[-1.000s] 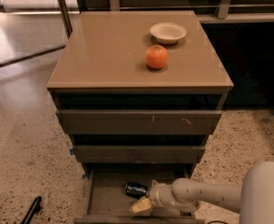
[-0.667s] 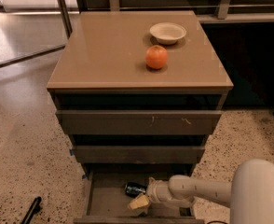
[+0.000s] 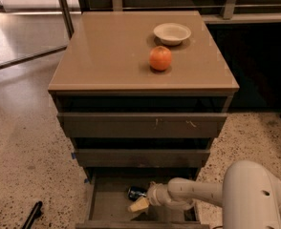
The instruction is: Pick pepsi can from bottom drawer and place on counter
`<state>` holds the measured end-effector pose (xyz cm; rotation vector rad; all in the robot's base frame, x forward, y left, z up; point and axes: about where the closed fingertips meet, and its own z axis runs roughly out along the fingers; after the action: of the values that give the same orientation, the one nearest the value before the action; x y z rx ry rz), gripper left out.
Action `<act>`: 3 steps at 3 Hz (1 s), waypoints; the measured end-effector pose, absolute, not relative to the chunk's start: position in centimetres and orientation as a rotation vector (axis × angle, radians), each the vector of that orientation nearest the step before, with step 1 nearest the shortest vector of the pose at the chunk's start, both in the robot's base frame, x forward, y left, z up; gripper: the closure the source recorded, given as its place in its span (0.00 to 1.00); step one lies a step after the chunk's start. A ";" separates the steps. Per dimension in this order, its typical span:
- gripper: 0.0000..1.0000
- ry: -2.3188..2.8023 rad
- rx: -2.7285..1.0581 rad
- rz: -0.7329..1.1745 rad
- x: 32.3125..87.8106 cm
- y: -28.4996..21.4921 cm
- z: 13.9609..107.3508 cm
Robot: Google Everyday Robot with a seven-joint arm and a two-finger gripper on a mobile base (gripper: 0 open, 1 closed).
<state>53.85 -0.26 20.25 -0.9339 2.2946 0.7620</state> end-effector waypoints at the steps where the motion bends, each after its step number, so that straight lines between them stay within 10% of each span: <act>1: 0.00 2.305 -0.942 0.727 53.0 -0.7 19.5; 3: 0.00 2.316 -1.010 0.641 53.4 -1.2 17.2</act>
Offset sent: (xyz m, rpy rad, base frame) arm -0.0055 -0.0116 -0.0345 -0.1212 -0.0438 0.0330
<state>53.37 -1.20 17.18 -1.0100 2.3159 0.6407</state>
